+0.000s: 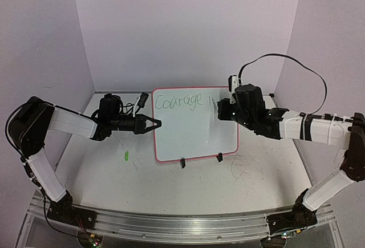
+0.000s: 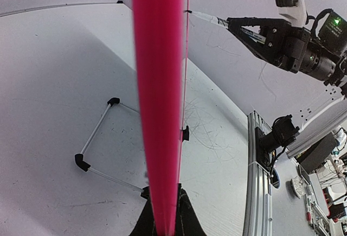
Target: Write a sentence on the whiteboard
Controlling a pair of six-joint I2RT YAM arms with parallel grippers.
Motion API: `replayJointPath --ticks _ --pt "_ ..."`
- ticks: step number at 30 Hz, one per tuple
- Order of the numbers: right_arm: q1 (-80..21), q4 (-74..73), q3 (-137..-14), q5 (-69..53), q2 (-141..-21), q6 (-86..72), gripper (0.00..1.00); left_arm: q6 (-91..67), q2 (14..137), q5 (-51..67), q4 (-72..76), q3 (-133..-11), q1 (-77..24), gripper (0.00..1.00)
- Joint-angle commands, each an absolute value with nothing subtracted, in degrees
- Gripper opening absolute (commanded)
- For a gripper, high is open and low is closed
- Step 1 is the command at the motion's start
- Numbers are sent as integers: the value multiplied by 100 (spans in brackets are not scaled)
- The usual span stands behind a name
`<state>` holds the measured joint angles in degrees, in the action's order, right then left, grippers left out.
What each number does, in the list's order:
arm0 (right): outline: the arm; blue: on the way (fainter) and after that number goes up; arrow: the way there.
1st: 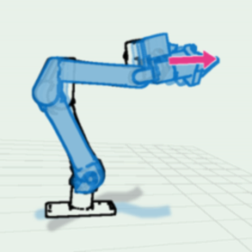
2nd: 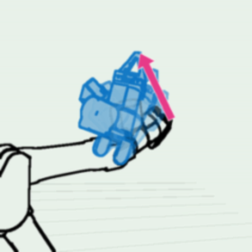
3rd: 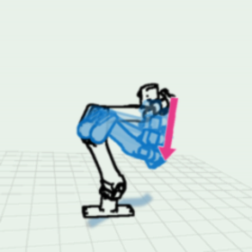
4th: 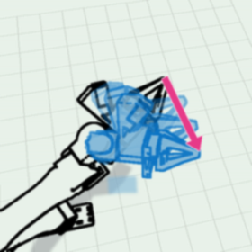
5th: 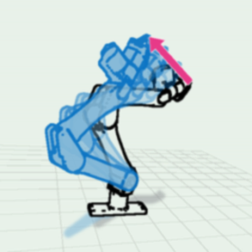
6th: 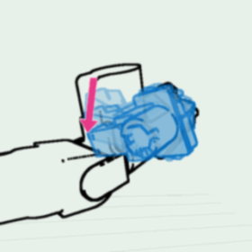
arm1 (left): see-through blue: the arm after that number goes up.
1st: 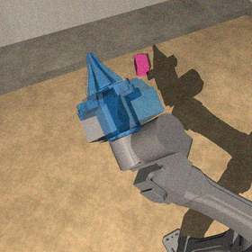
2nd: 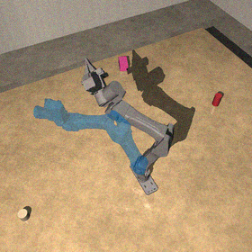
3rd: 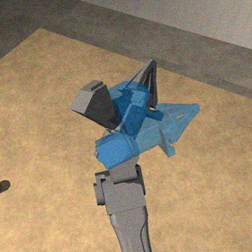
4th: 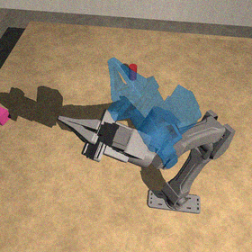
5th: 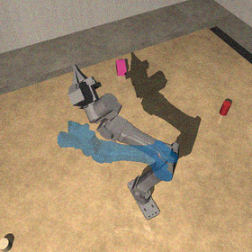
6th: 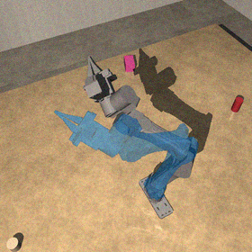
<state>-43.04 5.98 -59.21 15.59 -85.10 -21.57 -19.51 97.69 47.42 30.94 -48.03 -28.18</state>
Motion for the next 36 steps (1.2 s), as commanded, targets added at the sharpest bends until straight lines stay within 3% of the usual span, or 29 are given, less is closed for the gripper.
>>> replayJointPath --ticks 1,36 --pt "-4324 480 -5730 1498 -8304 -2347 0 -1714 9960 3613 2574 -4920 -2637 0" --pt "-4260 760 -6323 2191 -8707 -2148 0 -1714 10063 3691 2572 -4955 -2637 0"
